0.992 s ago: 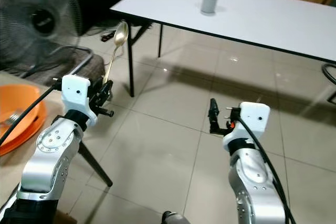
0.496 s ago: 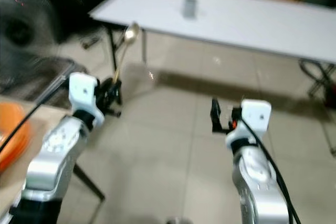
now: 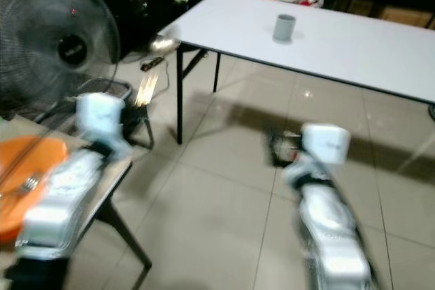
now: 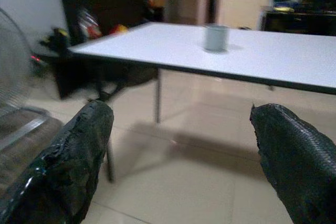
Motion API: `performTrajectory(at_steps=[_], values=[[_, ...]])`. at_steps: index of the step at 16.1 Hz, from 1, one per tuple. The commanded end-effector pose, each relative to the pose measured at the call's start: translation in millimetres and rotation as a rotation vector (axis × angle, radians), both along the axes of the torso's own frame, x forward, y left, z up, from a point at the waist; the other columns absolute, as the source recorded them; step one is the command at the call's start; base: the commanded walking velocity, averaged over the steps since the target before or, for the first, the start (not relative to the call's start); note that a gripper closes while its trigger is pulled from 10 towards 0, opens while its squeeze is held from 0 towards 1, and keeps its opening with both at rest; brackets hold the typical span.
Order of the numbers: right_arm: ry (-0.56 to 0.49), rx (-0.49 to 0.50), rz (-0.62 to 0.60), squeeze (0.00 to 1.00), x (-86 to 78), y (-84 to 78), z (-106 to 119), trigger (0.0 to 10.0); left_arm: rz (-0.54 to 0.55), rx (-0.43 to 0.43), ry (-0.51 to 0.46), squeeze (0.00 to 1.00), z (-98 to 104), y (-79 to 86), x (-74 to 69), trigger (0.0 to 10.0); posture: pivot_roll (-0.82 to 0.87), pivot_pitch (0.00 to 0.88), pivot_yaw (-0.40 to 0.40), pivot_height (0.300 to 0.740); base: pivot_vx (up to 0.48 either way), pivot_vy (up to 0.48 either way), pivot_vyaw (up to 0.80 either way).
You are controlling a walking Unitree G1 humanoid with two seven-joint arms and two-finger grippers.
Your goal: Setting the table
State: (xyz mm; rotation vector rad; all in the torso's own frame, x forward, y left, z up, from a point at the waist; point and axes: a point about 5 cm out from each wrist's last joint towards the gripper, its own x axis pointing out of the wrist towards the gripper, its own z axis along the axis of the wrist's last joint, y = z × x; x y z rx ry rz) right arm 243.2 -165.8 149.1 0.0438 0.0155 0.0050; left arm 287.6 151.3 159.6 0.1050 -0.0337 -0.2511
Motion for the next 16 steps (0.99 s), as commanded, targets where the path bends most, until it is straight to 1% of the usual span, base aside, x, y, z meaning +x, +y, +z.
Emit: performTrajectory(at_steps=[1, 7, 9, 14, 16], values=[[0.003, -0.022, -0.044, 0.00, -1.6, -11.9, 0.5, 10.0, -0.056, -0.013, -0.030, 0.00, 7.3, -15.8, 1.1, 10.0, -0.07, 0.000, 0.006, 0.740, 0.296, 0.000, -0.47], [-0.004, -0.017, -0.053, 0.00, -0.9, -13.9, 1.3, 10.0, -0.059, -0.007, -0.033, 0.00, 7.2, -16.0, 2.5, 10.0, -0.07, 0.000, 0.006, 0.740, 0.306, 0.000, -0.78], [-0.013, -0.026, -0.040, 0.00, 0.2, -14.1, 2.8, 10.0, -0.066, 0.006, -0.016, 0.00, 2.0, -16.6, 0.3, 10.0, -0.07, 0.000, 0.000, 0.740, 0.307, 0.000, 0.00], [-0.009, -0.046, -0.008, 0.00, 0.4, -10.4, 1.8, 10.0, -0.057, 0.010, -0.011, 0.00, -0.1, -15.0, 0.4, 10.0, -0.07, 0.000, -0.003, 0.740, 0.307, 0.000, 0.00], [-0.007, -0.064, -0.015, 0.00, 1.2, -10.5, 0.5, 10.0, -0.054, 0.014, -0.005, 0.00, -2.1, -14.4, 0.0, 10.0, -0.07, 0.000, -0.006, 0.740, 0.304, 0.000, 0.00]])
